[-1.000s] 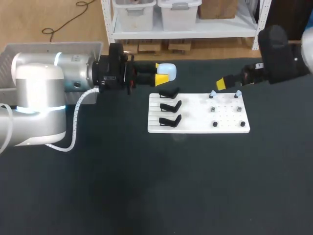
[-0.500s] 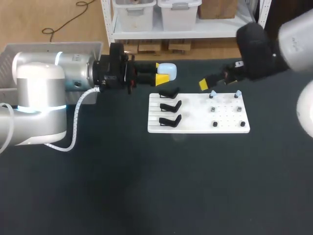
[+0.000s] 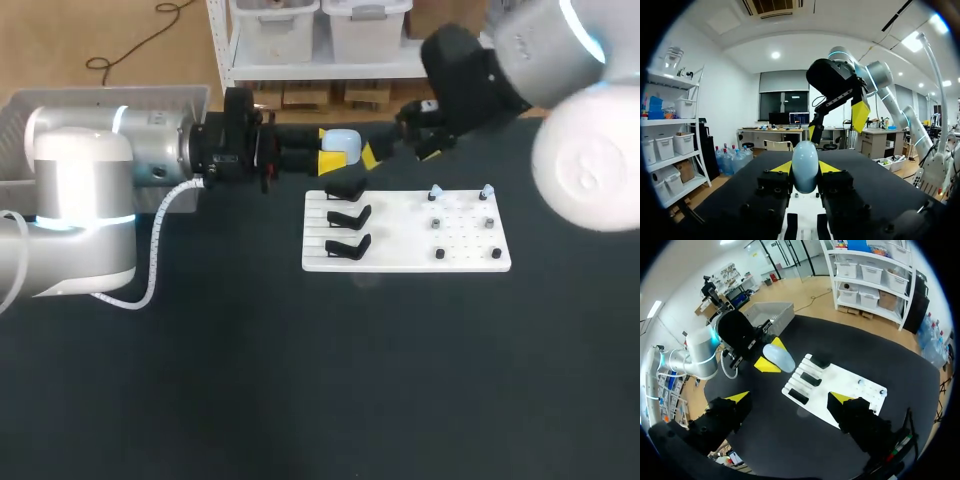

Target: Pick up each earbud case from the left stands, insert the matching earbuds, close the lid, and place the case in the box.

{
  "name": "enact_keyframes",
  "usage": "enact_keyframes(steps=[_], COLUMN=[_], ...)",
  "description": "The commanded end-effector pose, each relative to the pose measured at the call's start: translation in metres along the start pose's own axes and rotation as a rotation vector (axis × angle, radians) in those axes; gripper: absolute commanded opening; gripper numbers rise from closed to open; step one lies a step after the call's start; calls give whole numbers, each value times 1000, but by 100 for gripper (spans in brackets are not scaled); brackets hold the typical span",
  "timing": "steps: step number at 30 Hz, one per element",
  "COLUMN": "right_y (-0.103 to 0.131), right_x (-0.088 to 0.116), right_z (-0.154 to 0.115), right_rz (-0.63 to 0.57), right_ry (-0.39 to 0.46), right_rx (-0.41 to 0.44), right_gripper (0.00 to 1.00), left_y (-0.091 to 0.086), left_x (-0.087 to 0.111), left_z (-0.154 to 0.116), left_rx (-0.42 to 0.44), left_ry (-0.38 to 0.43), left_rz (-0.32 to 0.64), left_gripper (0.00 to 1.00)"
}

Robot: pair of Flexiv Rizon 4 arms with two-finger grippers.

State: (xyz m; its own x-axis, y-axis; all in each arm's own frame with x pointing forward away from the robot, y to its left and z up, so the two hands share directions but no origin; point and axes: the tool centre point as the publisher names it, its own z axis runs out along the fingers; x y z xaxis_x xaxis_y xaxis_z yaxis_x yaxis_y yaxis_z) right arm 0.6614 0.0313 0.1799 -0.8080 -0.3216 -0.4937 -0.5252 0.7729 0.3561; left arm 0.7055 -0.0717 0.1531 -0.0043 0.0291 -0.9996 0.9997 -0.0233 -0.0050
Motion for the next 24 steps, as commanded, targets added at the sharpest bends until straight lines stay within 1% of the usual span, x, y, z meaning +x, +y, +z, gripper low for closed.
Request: enact_keyframes(steps=[1, 18, 24], right_y=[-1, -4, -7], right_x=[-15, -25, -26], right_z=[15, 31, 38], right_rz=[-1, 8, 12], right_ry=[55, 90, 106], right_rx=[-14, -10, 0], right_gripper=[100, 100, 100], left_y=[1, 1, 1], left_x=[0, 0, 0], left_z=[0, 0, 0], left_rx=[3, 3, 3], left_ry=[1, 1, 1], left_rz=[0, 0, 0], left_gripper=[0, 0, 0])
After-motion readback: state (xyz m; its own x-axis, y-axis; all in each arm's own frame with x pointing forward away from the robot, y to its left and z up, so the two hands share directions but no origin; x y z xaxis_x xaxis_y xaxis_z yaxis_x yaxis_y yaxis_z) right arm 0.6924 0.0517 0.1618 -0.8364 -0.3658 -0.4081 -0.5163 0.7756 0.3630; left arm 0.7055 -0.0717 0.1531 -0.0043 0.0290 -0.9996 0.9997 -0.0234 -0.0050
